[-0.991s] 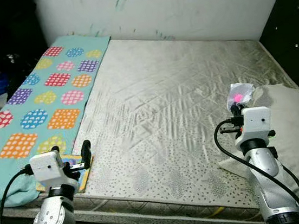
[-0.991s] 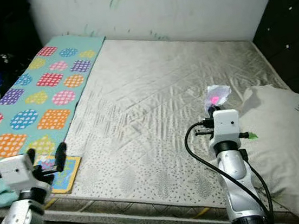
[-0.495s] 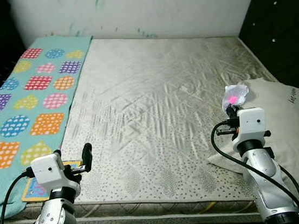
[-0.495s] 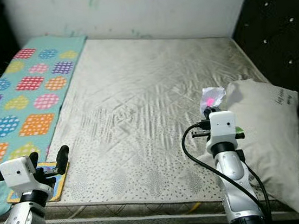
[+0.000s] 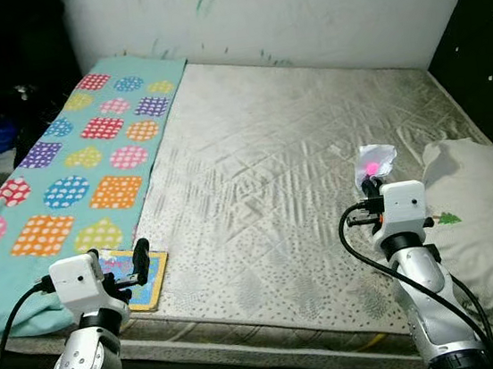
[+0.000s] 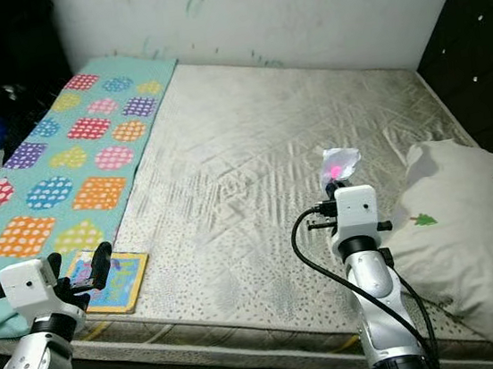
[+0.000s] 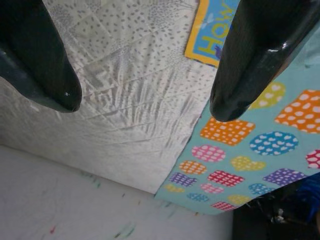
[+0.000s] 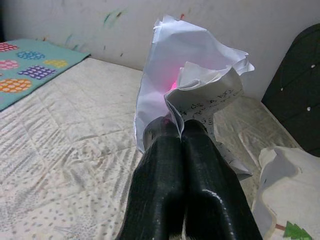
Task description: Clean up the room
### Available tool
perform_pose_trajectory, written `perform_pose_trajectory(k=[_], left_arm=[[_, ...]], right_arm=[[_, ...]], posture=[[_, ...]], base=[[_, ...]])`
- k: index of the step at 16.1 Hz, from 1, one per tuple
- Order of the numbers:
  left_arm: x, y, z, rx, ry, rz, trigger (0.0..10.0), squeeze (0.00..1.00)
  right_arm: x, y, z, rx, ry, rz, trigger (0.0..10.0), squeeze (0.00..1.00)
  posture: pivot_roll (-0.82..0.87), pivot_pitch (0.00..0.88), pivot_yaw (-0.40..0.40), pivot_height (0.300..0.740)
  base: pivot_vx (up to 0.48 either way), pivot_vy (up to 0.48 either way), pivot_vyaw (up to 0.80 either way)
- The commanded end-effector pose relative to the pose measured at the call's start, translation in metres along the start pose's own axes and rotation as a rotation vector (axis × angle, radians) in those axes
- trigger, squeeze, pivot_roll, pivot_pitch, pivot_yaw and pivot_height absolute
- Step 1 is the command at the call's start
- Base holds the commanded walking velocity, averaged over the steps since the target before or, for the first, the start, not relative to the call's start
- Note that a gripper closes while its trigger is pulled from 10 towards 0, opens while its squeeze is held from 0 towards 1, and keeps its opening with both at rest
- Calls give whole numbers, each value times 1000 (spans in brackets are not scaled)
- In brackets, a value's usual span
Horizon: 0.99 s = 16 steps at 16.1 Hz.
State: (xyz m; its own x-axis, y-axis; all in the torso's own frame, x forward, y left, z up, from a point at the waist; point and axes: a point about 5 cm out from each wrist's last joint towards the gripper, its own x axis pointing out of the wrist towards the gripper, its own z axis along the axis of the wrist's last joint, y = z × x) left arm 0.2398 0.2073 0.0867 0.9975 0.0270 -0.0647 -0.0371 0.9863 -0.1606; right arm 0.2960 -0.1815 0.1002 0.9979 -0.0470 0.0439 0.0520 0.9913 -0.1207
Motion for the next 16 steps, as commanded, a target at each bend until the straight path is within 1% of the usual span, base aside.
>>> perform_pose_trajectory(k=[1,5,10,16], left_arm=[[0,-3,-3,4,21,-21,10000,0],[-2,-3,-4,-5,35,-21,10000,0],[-2,-7,-3,-32,22,-50,10000,0],[-2,-9,-1,-52,19,-61,10000,0]], right_arm=[[0,-2,-1,-2,6,-4,10000,0],[-2,-2,-3,-3,16,1,10000,0],[-2,0,-4,-13,22,16,10000,0],[-1,0,-3,-19,25,30,10000,0]], posture=[[-110,0,-49,740],[-113,0,-51,740],[-115,0,-55,740],[-121,0,-62,740]], base=[[0,274,0],[0,261,0],[0,0,0],[0,0,-735]])
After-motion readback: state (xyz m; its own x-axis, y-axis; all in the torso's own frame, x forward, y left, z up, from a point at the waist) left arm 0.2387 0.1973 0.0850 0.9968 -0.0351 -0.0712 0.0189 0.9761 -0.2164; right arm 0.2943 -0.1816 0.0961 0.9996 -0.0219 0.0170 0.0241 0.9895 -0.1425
